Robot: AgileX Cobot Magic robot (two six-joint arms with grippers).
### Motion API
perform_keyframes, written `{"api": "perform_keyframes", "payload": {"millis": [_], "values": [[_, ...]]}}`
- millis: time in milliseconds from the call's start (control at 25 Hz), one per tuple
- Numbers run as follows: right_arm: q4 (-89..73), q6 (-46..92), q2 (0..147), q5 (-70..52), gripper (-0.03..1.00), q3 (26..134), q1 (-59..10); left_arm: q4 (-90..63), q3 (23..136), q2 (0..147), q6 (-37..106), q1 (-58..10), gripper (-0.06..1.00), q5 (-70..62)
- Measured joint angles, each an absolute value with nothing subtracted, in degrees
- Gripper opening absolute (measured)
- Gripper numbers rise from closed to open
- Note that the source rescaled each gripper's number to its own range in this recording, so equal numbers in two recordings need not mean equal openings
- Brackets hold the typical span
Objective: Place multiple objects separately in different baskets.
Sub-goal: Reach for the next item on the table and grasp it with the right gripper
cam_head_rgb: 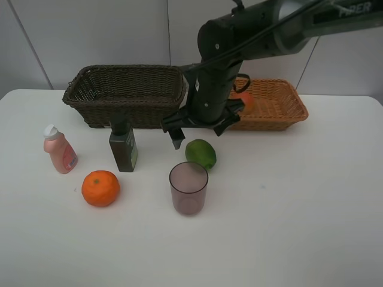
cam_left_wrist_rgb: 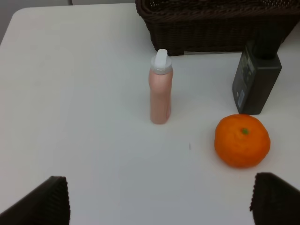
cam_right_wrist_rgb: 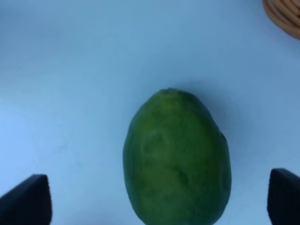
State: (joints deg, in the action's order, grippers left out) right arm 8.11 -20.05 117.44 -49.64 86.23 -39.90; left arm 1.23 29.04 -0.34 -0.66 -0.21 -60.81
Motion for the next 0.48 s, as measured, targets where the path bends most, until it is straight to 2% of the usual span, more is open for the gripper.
{"api": "perform_keyframes", "payload": {"millis": [480], "values": [[10.62,-20.05,121.5,-47.8,1.0,85.84,-39.9,1.23,29.04,-0.34,-0.66,-0.21,1.0,-60.81]]}}
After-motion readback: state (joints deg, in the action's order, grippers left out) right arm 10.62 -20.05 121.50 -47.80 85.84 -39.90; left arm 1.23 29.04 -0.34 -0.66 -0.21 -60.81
